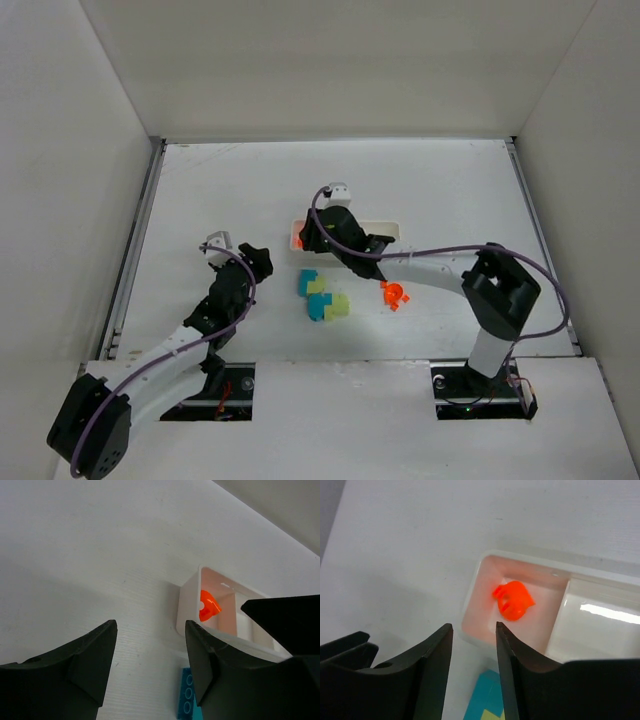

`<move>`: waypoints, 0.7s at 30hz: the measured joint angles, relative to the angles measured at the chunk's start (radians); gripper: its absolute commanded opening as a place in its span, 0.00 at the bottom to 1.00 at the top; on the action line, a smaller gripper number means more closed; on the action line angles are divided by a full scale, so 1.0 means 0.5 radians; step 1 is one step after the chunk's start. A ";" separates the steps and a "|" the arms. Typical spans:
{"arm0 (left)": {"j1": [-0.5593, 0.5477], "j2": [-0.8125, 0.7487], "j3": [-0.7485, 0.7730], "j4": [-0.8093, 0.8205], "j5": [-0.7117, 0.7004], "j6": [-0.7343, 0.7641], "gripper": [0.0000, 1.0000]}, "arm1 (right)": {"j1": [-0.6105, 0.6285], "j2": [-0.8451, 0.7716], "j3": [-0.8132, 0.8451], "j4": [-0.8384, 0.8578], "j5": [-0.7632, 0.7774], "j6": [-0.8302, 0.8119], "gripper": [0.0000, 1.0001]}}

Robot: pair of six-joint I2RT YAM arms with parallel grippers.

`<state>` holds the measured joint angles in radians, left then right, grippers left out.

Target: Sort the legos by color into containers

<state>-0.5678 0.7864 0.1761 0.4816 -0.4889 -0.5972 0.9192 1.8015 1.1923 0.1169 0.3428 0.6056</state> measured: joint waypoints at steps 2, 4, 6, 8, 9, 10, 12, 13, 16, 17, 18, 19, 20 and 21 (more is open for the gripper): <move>-0.008 0.008 0.000 0.001 0.007 -0.001 0.50 | -0.005 -0.120 -0.113 0.034 0.012 0.000 0.46; -0.027 0.018 0.000 0.002 0.007 -0.001 0.49 | -0.005 -0.323 -0.309 0.066 0.053 0.002 0.36; -0.060 0.040 0.000 0.002 0.013 0.001 0.48 | -0.008 -0.571 -0.553 0.089 0.127 0.026 0.25; -0.098 0.073 0.000 0.004 0.016 0.004 0.45 | -0.017 -0.847 -0.832 0.085 0.243 0.082 0.21; -0.121 0.088 0.000 0.006 0.018 0.006 0.44 | -0.019 -0.969 -0.953 0.060 0.301 0.130 0.21; -0.143 0.098 0.000 0.013 0.020 0.011 0.42 | -0.023 -1.081 -1.064 0.005 0.356 0.187 0.23; -0.212 0.108 0.001 0.034 0.027 0.028 0.41 | -0.035 -1.277 -1.252 -0.179 0.453 0.322 0.34; -0.255 0.109 0.001 0.054 0.034 0.040 0.41 | -0.043 -1.341 -1.309 -0.279 0.491 0.383 0.43; -0.397 0.127 0.010 0.137 0.039 0.065 0.41 | -0.048 -1.451 -1.390 -0.578 0.579 0.546 0.52; -0.446 0.151 0.022 0.166 0.042 0.076 0.41 | -0.048 -1.470 -1.396 -0.662 0.600 0.597 0.51; -0.488 0.185 0.038 0.194 0.045 0.087 0.41 | -0.051 -1.480 -1.398 -0.725 0.616 0.638 0.50; -0.535 0.232 0.060 0.225 0.046 0.098 0.41 | -0.061 -1.486 -1.400 -0.768 0.627 0.674 0.50; -0.579 0.284 0.085 0.251 0.049 0.112 0.41 | -0.076 -1.487 -1.402 -0.801 0.631 0.697 0.49; -0.619 0.333 0.107 0.272 0.050 0.125 0.41 | -0.097 -1.482 -1.405 -0.824 0.630 0.713 0.48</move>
<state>-0.8772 0.9527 0.2295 0.6174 -0.4637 -0.5346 0.8707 1.0603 0.4900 -0.2951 0.6579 0.9619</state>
